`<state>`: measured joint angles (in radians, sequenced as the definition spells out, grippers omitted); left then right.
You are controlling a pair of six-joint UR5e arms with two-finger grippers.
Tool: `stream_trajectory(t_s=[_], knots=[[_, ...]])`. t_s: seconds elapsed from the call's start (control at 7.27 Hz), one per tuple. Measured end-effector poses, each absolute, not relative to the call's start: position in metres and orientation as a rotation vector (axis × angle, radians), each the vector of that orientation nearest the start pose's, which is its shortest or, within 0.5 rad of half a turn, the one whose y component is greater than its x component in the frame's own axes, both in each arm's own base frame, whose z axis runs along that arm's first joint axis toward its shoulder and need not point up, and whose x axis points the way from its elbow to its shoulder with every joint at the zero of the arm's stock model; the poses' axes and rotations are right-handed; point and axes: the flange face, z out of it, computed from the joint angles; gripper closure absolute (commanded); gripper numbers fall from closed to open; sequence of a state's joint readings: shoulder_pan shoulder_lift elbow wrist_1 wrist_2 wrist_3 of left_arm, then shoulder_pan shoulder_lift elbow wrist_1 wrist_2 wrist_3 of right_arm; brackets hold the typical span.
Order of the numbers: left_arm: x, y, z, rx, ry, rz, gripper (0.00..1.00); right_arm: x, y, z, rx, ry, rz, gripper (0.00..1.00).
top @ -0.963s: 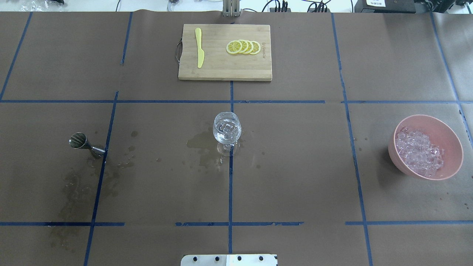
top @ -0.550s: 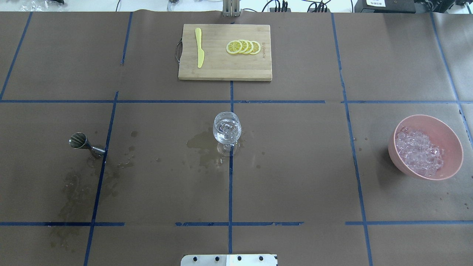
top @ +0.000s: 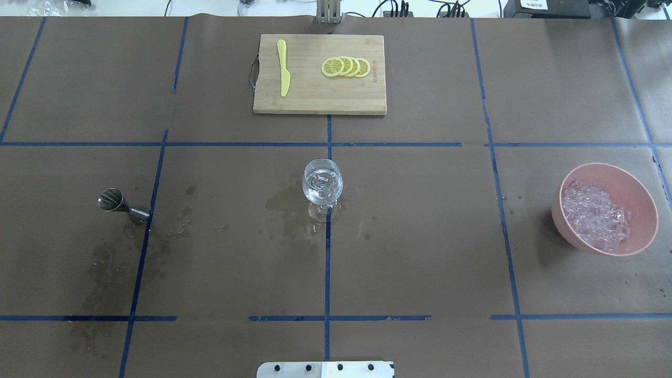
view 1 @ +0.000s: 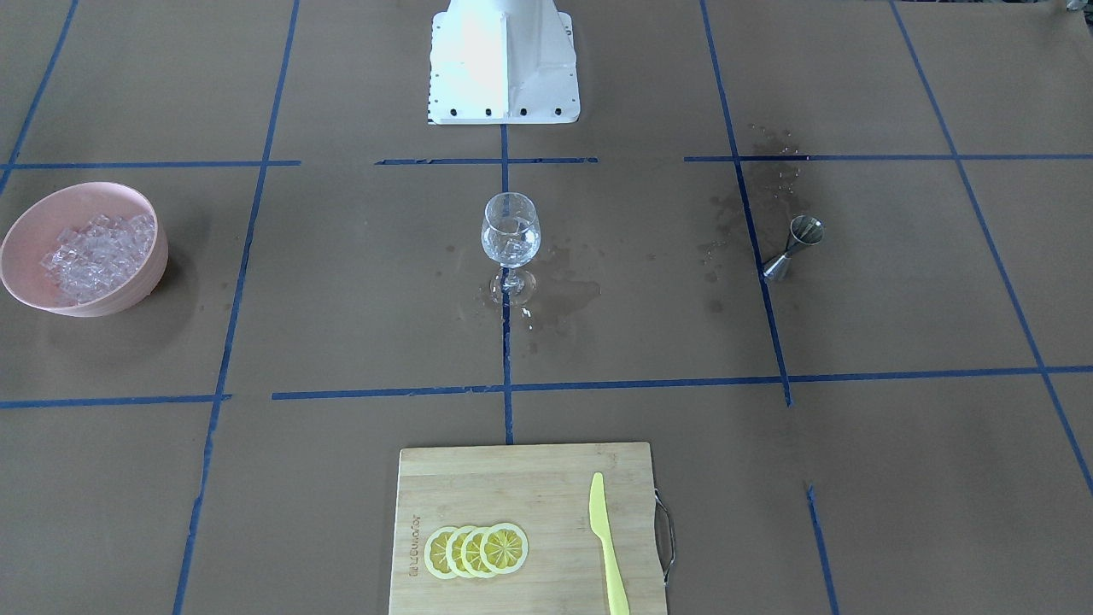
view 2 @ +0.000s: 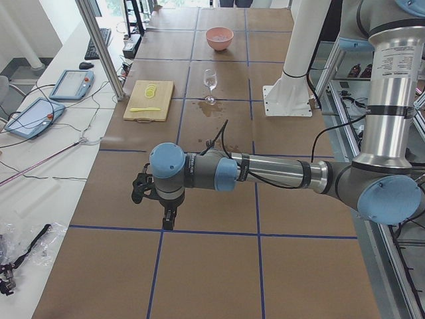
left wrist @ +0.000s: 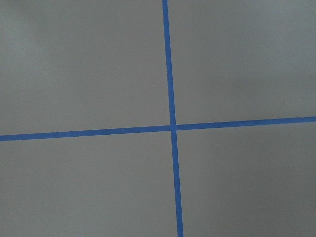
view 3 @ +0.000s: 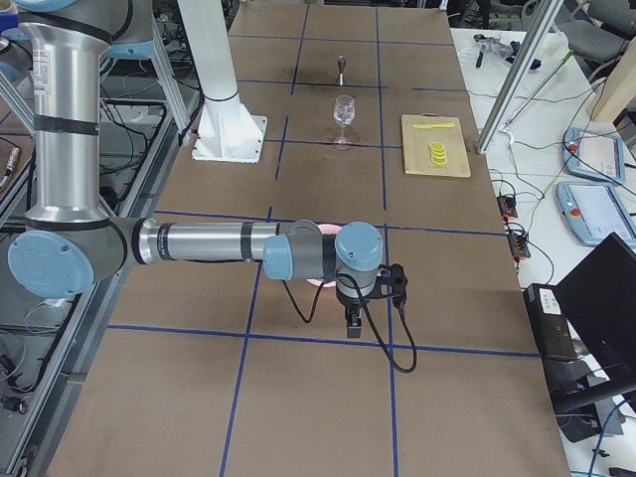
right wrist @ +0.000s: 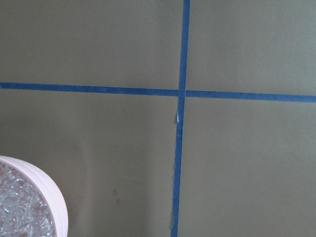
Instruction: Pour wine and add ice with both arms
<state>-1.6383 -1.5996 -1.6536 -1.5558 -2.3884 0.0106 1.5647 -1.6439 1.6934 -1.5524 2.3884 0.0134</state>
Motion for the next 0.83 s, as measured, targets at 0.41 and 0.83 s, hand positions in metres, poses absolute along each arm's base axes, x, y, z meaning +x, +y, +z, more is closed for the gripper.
stream_trajectory(t_s=[0.41,0.83], knots=[[-0.0949,-0.5041,0.5995,0.129,0.816,-0.067,0.0,0.0577,-0.465,0.6282,0.056,-0.819,-0.02,0.0],[-0.0948,-0.5038,0.5985,0.136,0.816,-0.069,0.0,0.0578,-0.4656,0.6272,0.044,-0.819,0.011,0.0]])
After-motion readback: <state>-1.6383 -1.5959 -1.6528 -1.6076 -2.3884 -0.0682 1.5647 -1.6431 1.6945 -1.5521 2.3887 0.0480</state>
